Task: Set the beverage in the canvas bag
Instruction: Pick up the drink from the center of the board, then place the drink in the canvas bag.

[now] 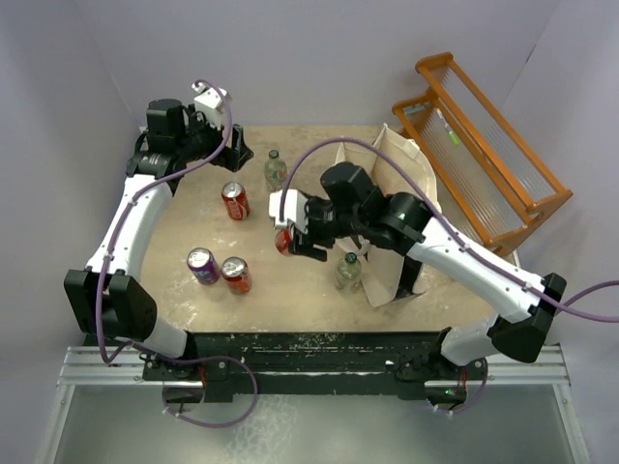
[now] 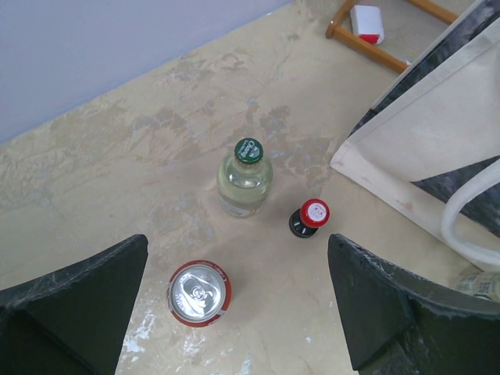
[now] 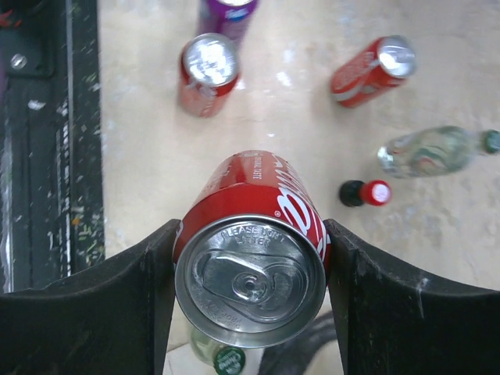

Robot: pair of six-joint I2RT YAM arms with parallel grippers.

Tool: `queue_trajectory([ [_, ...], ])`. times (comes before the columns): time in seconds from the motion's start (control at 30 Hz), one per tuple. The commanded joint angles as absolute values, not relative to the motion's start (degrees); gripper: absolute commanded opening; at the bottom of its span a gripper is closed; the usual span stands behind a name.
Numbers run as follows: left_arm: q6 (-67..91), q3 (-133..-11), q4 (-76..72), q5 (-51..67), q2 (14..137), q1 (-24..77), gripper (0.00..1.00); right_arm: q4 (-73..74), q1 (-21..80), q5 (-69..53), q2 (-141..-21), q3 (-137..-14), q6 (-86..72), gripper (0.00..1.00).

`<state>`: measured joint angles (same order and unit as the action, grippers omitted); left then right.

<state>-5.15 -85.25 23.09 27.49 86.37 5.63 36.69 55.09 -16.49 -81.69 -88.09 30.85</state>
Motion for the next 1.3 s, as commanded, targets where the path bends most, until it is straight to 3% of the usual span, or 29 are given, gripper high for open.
queue_trajectory([
  [0.0,-2.1,-88.2,19.9,30.9,86.5,5.4,0.98,34.4,52.0,-10.7,-78.8,-97.6,25.5,0.33],
  [0.23,-3.5,-89.2,19.3,31.1,86.9,9.7,0.96,36.1,40.0,-12.9,-78.5,-105.1,21.3,0.33],
  [0.7,5.6,-94.9,15.7,39.9,94.1,21.1,0.89,33.8,19.5,-16.7,-72.4,-101.0,16.0,0.31],
  [1.0,17.2,-103.0,16.0,41.1,103.8,24.9,0.86,33.5,18.7,-17.4,-71.4,-92.6,23.5,0.32],
  [1.27,24.6,-108.6,15.8,45.2,109.1,26.4,0.69,33.9,18.7,-20.6,-73.0,-89.6,27.4,0.32],
])
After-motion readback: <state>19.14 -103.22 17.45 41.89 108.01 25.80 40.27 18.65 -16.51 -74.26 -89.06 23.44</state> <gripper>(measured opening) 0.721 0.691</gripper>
